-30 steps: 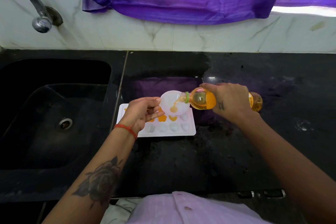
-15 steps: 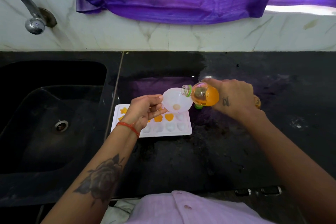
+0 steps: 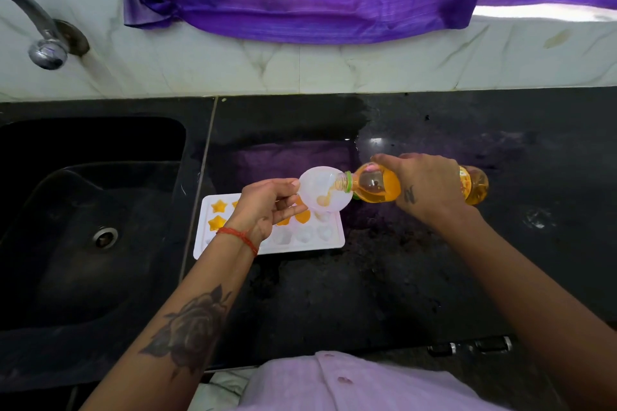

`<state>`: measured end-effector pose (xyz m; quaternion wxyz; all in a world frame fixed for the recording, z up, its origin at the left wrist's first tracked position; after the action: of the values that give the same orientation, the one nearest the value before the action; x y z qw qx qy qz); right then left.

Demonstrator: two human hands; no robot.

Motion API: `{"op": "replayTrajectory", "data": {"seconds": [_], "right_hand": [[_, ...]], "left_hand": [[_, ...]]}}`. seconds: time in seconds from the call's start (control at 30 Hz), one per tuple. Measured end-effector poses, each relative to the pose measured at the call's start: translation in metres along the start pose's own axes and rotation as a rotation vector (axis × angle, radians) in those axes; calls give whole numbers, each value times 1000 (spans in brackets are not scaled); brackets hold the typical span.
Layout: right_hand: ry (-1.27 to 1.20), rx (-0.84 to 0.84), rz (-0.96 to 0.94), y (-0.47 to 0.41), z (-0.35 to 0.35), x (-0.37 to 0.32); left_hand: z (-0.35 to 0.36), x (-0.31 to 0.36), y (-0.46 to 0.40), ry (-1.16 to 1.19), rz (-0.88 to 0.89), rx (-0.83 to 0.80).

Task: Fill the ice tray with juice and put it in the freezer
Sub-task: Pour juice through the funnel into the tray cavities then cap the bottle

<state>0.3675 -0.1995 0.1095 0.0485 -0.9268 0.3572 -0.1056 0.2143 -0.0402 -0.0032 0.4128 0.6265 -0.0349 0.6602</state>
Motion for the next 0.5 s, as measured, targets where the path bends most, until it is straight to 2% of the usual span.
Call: {"op": "replayTrajectory", "data": {"seconds": [0.5], "right_hand": [[-46, 22, 37, -2, -7, 2]], "left_hand": [[0, 2, 1, 20, -4, -5]]}}
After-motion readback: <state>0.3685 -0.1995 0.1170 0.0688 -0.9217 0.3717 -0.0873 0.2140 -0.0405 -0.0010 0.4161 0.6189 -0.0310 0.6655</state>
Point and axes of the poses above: each hand's wrist, its own y-axis away from the middle knuckle, its own z-axis out of the palm, x = y × z, the point moved 10 cm from there along -y, towards the middle knuckle, and after that the axes turned 7 degrees about z, right-handed, at the moved point
